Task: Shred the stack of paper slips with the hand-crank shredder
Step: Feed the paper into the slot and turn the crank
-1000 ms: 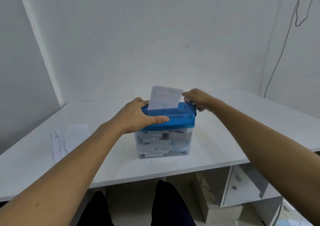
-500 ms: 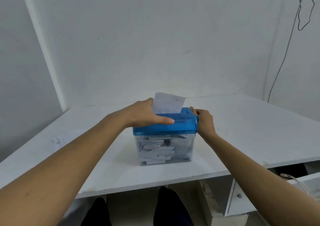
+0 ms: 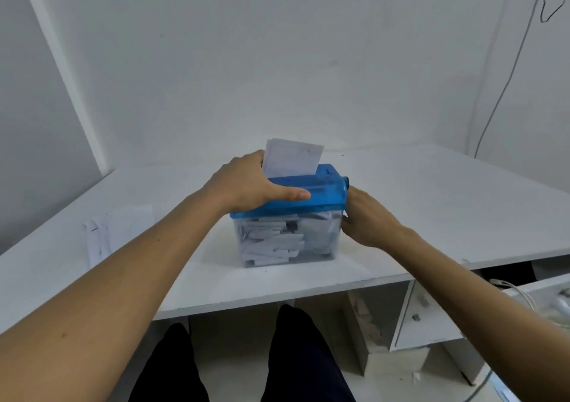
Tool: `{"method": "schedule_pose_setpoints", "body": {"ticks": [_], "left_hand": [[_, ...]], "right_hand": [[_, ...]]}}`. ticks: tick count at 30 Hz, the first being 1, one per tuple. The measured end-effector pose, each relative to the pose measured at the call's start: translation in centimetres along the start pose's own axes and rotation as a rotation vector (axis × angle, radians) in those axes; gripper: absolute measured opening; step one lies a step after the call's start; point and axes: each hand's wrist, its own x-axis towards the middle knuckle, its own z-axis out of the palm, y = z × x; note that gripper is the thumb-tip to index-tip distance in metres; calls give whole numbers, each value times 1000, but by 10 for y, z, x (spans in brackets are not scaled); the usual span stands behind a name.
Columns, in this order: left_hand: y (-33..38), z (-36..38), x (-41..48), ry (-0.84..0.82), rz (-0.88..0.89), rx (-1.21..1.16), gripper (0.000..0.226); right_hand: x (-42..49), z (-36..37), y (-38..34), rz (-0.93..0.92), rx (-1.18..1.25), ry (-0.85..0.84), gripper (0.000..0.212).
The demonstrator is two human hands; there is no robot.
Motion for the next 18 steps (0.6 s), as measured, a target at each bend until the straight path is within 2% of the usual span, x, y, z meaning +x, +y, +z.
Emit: {"method": "schedule_pose_setpoints", "body": {"ticks": [2, 7, 10, 15, 18], "left_hand": [[2, 1, 0, 13, -9, 11, 118], [3, -1, -1, -18, -22, 2, 114], [4, -4, 1, -24, -31, 37, 114], [7, -8, 0, -93, -66, 59, 110], [8, -7, 1, -124, -56, 51, 108]], "right_hand": [[-12, 0, -5, 42, -8, -44, 27], [-25, -21, -18, 144, -213, -161, 18], [-19, -44, -27, 182, -241, -314, 27], [-7, -101, -47, 246, -88, -650, 32], [10, -143, -52, 304, 86, -688, 35]]}}
